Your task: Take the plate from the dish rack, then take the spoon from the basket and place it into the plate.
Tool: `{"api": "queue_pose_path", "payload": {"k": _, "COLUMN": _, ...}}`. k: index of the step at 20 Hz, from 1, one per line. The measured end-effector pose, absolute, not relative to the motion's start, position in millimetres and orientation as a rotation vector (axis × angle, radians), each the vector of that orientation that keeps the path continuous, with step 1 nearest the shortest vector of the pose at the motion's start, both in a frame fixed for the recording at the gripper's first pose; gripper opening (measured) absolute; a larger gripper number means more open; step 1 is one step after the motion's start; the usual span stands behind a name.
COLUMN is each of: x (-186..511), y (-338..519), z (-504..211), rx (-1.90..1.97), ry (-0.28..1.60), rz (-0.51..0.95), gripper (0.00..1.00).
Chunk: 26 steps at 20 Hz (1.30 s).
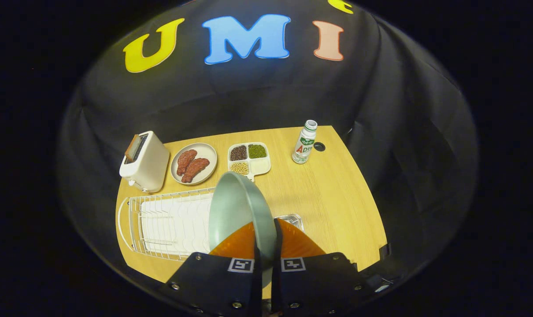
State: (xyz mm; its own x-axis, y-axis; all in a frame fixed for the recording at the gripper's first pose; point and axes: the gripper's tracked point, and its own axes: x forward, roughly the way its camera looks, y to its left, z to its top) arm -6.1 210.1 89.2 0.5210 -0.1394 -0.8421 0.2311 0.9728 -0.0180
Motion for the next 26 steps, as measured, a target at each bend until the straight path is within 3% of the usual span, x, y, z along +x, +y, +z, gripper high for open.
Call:
{"api": "queue_pose_path", "payload": {"k": 13, "x": -90.4, "y": 182.0, "z": 56.5, "rx": 0.480, "ry": 1.056, "rz": 0.110, "gripper": 0.08}}
{"api": "queue_pose_path", "payload": {"k": 26, "x": -154.3, "y": 179.3, "z": -22.5, "rx": 0.670, "ry": 1.124, "rz": 0.229, "gripper": 0.08}}
